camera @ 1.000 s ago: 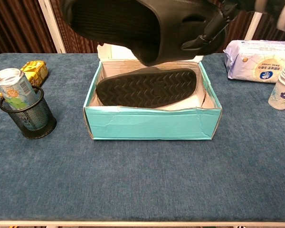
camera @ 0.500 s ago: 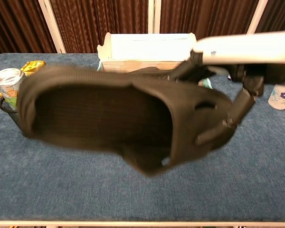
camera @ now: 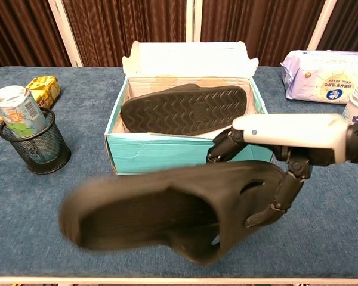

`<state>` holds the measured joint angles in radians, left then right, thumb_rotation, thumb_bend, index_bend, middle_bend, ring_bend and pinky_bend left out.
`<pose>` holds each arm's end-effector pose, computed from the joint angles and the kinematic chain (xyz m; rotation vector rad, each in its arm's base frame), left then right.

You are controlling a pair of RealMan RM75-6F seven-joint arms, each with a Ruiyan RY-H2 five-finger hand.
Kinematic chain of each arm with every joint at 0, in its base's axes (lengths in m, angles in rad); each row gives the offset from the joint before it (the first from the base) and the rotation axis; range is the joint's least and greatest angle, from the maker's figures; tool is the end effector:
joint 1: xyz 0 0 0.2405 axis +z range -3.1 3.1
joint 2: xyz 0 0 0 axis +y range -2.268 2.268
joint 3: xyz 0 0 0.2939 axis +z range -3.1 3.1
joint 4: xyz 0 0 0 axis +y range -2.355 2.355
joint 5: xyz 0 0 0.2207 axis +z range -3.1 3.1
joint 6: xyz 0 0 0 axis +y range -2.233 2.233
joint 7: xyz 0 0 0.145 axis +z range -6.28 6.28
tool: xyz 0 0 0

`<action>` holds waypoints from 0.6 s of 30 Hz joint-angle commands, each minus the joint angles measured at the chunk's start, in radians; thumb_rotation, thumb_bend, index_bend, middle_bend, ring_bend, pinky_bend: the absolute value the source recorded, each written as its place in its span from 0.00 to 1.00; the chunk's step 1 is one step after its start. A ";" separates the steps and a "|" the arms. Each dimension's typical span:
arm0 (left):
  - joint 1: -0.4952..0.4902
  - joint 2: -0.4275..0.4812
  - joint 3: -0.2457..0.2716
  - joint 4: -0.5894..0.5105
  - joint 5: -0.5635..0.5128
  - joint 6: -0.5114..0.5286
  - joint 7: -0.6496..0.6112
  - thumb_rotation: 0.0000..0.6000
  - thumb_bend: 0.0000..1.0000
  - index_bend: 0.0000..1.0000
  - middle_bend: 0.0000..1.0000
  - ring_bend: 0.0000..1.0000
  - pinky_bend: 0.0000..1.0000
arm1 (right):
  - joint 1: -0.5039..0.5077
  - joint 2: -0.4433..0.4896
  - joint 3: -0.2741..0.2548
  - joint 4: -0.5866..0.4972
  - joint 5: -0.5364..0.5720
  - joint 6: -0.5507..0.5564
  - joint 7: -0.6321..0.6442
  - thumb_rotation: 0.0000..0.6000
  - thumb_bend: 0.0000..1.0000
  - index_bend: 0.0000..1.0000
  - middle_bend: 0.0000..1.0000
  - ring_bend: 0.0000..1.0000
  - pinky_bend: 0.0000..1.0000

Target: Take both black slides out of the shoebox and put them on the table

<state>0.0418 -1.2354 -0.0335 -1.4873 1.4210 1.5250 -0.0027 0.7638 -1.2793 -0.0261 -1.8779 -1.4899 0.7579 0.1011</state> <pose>-0.3941 0.1343 0.1430 -1.2271 -0.9828 -0.7763 -0.1429 -0.2631 -0.0035 2.3761 -1.3012 0.9641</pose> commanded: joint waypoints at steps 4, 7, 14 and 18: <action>-0.001 0.002 0.002 0.001 -0.006 -0.012 -0.003 1.00 0.00 0.28 0.19 0.11 0.09 | -0.027 -0.076 -0.004 0.043 0.051 0.036 -0.135 1.00 0.25 0.49 0.40 0.18 0.00; -0.002 0.002 0.002 0.000 -0.009 -0.016 -0.006 1.00 0.00 0.28 0.19 0.11 0.09 | -0.036 -0.094 -0.008 0.053 0.052 0.055 -0.187 1.00 0.24 0.31 0.30 0.08 0.00; -0.005 0.001 0.003 0.003 -0.006 -0.023 -0.015 1.00 0.00 0.28 0.19 0.11 0.09 | -0.053 -0.127 -0.013 0.073 0.040 0.091 -0.262 1.00 0.22 0.01 0.05 0.00 0.00; -0.006 0.000 0.003 0.005 -0.006 -0.025 -0.018 1.00 0.00 0.28 0.19 0.11 0.09 | -0.065 -0.161 -0.007 0.103 -0.006 0.143 -0.312 1.00 0.18 0.00 0.00 0.00 0.00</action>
<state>0.0360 -1.2353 -0.0305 -1.4822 1.4154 1.5002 -0.0209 0.7058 -1.4232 -0.0361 -1.7907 -1.4749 0.8782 -0.1887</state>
